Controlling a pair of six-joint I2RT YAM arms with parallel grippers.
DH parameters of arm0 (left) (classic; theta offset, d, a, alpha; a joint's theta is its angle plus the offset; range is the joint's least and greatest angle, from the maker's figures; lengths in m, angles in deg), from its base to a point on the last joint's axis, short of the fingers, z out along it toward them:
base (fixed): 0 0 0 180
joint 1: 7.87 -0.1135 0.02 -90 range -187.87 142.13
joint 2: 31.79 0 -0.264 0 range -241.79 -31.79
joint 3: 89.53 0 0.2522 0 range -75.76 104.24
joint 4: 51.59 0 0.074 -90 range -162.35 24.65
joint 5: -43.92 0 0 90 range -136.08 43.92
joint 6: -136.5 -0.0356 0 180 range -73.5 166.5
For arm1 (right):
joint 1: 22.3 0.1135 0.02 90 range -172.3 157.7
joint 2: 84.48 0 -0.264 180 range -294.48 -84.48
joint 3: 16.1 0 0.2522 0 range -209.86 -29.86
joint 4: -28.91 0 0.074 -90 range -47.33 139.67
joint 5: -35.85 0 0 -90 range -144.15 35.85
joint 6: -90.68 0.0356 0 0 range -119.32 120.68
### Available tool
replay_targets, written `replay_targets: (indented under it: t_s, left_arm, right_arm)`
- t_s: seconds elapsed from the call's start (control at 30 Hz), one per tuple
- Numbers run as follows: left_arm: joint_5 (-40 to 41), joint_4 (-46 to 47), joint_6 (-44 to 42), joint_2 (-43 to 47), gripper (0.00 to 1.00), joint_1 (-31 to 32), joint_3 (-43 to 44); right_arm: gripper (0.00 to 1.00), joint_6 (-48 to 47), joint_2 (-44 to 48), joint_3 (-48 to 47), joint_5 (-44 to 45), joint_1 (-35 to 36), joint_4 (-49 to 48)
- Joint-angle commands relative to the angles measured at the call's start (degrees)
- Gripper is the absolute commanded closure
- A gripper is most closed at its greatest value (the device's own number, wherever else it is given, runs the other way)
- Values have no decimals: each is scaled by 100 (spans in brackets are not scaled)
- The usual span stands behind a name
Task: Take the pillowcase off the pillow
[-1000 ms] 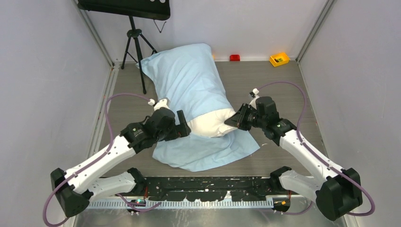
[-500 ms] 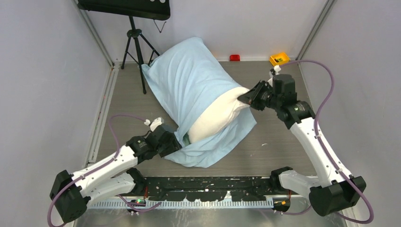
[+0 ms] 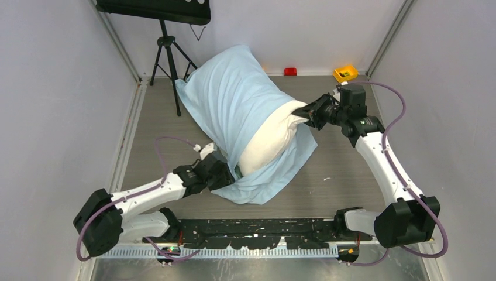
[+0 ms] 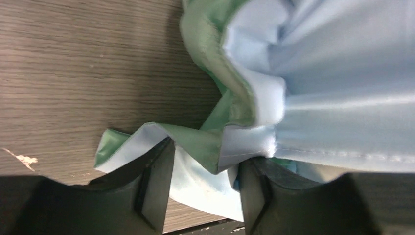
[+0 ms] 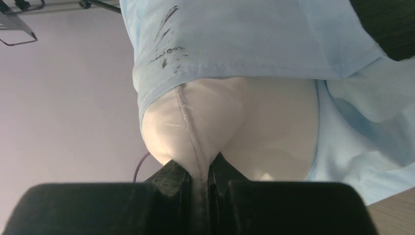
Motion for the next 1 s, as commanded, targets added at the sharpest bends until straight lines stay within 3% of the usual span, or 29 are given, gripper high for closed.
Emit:
replay_targets:
  t_s: [0.0, 0.07, 0.27, 0.4, 0.6, 0.87, 0.97]
  left_arm:
    - [766, -6, -566, -106, 47, 831, 478]
    - [888, 195, -624, -135, 43, 1193, 695]
    - [110, 648, -714, -483, 35, 1440, 909]
    - [710, 828, -623, -755, 32, 1749, 653]
    - [1183, 1989, -178, -956, 33, 1460, -445]
    - [1592, 1296, -344, -663, 33, 1318, -248]
    - [1915, 801, -609, -358, 33, 1318, 94]
  right_arm:
    - [100, 737, 234, -55, -130, 6, -1534]
    - [100, 522, 276, -53, 66, 19, -1298]
    - [100, 430, 260, 34, 178, 21, -1256]
    - [100, 522, 116, -269, 149, 17, -1222]
    - [100, 908, -85, -1121, -143, -235, -1123]
    - [100, 688, 45, -1347, -554, -436, -788]
    - [94, 231, 141, -1140, -610, -503, -494]
